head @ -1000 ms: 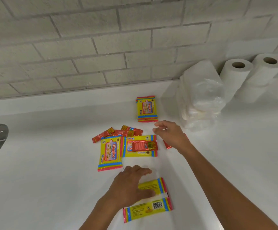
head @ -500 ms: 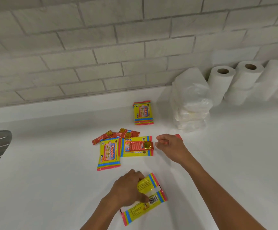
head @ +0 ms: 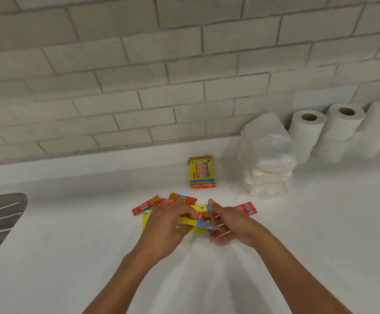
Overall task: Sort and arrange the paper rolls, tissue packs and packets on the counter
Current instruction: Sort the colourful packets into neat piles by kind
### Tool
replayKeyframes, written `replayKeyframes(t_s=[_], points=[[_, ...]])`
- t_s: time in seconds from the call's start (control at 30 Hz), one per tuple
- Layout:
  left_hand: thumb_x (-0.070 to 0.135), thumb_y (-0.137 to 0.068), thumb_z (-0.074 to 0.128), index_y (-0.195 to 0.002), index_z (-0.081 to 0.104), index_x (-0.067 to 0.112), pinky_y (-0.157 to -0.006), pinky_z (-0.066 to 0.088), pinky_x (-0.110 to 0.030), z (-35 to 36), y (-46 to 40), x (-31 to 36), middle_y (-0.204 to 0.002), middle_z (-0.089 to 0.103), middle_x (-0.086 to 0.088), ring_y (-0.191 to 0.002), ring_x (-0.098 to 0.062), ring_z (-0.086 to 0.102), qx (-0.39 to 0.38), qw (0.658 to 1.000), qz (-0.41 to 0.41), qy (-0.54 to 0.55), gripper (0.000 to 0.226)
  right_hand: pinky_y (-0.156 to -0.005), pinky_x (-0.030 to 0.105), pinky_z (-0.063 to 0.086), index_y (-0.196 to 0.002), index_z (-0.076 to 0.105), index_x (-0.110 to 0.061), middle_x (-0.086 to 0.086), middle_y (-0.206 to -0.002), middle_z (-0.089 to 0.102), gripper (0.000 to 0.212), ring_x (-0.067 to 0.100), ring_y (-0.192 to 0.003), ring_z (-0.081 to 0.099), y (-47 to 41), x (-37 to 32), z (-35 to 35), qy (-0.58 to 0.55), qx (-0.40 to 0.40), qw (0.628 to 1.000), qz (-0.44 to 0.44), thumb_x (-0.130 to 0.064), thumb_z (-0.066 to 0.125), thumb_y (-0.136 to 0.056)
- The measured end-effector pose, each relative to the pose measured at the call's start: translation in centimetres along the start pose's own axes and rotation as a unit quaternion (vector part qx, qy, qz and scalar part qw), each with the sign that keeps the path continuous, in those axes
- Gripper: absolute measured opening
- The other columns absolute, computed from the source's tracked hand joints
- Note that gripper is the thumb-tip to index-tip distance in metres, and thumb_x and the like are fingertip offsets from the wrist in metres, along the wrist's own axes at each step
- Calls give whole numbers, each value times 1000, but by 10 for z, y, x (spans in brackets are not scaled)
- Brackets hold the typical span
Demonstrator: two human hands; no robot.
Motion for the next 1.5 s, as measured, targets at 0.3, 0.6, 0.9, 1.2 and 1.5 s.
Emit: replayKeyframes(t_s=[0.3, 0.6, 0.9, 1.2, 1.5], points=[[14, -63, 73, -98, 61, 44, -100, 29, -30, -1, -23, -29, -104, 62, 28, -118, -2, 49, 95, 993, 52, -42, 47, -69, 34, 60, -108, 67, -7, 13, -94, 73, 26, 22, -75, 71, -25, -28, 15, -154, -107, 982, 20, -28, 61, -95], [26, -82, 70, -103, 67, 43, -95, 38, -36, -1, -28, -73, -122, 55, 18, -121, -7, 42, 135, 989, -59, -16, 27, -88, 44, 56, -114, 66, -14, 12, -107, 75, 24, 25, -91, 72, -69, -51, 27, -204, -67, 976, -24, -6, 56, -93], [16, -88, 71, -99, 57, 56, -95, 32, -17, 2, -17, -107, -114, 50, 34, -116, 1, 39, 108, 985, -133, 28, 44, -89, 55, 55, -116, 62, -12, 15, -109, 73, 35, 37, -98, 71, -122, -86, -4, -146, 79, 984, -58, 7, 57, -86], [16, -90, 69, -104, 57, 51, -91, 33, -16, 10, -20, -122, -117, 54, 22, -118, -2, 38, 85, 979, -180, 48, 40, -89, 52, 56, -115, 59, -16, 11, -104, 71, 39, 33, -98, 69, -158, -97, -41, -136, 161, 976, -46, 12, 55, -87], [22, -93, 66, -107, 56, 48, -97, 41, -25, 17, -21, -129, -120, 48, 25, -119, -2, 37, 83, 976, -200, 36, 31, -86, 48, 58, -111, 62, -17, 10, -108, 71, 35, 28, -93, 70, -177, -95, -50, -60, 232, 971, -22, -5, 74, -80]])
Point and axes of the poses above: each hand's wrist, its own y-axis away from the middle knuckle, its own z-axis out of the palm, x = y × z, the point moved 2 cm from there along -y, towards the middle knuckle
